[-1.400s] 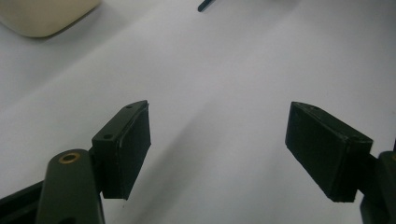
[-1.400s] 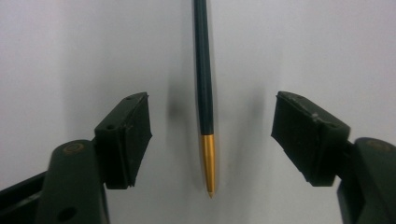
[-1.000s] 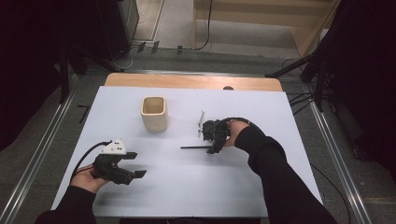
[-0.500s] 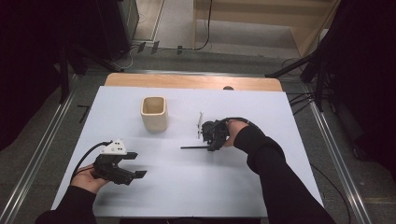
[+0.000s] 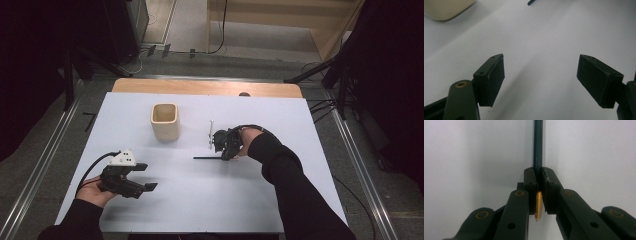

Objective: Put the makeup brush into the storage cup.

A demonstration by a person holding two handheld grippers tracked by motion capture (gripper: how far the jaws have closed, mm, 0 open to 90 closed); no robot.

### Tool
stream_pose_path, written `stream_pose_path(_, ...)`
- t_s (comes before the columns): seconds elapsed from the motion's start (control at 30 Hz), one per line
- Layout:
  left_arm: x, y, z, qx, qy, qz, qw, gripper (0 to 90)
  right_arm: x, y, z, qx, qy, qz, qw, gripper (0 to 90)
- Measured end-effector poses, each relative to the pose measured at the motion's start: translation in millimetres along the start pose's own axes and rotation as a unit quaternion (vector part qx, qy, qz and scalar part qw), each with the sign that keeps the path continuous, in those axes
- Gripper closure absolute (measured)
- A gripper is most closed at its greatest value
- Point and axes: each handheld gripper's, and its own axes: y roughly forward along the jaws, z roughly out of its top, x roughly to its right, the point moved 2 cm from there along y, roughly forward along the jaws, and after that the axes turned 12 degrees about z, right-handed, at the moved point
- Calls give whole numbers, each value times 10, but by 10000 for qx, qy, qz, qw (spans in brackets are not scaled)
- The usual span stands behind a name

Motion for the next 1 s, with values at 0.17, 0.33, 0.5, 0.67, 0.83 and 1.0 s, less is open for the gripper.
stream_pose_path(0.17,-2,-4,-1,-4,-9,1,10000,230,27,-4,-15,67,60,106,9999,840)
stream_pose_path(0.33,-2,-3,-1,22,-17,0,10000,230,43,-8,-22,119,100,185,9997,842)
stream_pose_path(0.5,-7,-5,-3,20,-32,-5,10000,230,60,-13,-34,179,162,243,9994,843)
stream_pose_path(0.67,-7,-5,-3,25,-35,-6,10000,230,69,-26,-44,177,243,291,9991,843)
stream_pose_path(0.83,-5,-4,-3,35,-33,-5,10000,229,64,-36,-68,200,277,277,9990,842)
stream_pose_path(1.0,-6,-4,-2,34,-37,-9,10000,230,52,-83,-115,430,362,349,9978,843)
